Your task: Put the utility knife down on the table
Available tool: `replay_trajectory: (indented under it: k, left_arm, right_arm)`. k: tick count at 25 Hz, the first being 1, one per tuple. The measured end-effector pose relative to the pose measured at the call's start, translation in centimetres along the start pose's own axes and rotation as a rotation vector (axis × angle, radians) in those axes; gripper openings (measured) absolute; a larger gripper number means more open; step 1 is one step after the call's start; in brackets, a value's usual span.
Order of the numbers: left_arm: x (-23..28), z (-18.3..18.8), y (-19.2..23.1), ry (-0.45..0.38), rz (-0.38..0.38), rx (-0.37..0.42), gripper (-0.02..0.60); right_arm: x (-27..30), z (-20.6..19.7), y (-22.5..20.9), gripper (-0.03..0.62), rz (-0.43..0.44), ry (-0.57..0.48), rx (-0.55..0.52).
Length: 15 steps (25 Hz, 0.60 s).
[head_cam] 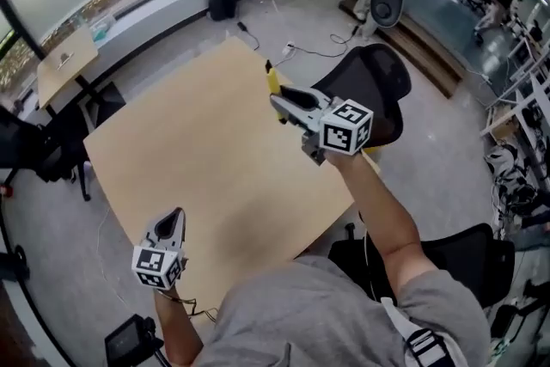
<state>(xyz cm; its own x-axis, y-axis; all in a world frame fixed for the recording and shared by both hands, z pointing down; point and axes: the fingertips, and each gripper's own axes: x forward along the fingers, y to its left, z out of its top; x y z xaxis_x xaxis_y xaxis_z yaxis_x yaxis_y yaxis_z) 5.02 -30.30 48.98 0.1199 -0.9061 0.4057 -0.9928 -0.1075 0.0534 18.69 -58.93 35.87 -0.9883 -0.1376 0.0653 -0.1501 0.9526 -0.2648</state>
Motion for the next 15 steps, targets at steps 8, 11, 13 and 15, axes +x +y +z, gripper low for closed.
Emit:
replay_trajectory:
  k: [8,11,13,15]
  left_arm:
    - [9.4,3.3,0.1,0.023,-0.017,0.039,0.005]
    - [8.9,2.5,1.7,0.051,0.009,0.022,0.005]
    - [9.0,2.4,2.2,0.058,0.018,0.017,0.005]
    - [9.1,2.3,2.4,0.063,0.021,0.015,0.005]
  right_arm:
    - [1.9,1.9,-9.3,0.118,-0.012,0.015,-0.072]
    - [5.8,-0.6,-9.7,0.117,0.026,0.045,-0.017]
    - [7.5,-1.7,-10.2,0.118,0.037,0.069,-0.006]
    - [8.7,-2.5,-10.6,0.117,0.043,0.094,-0.010]
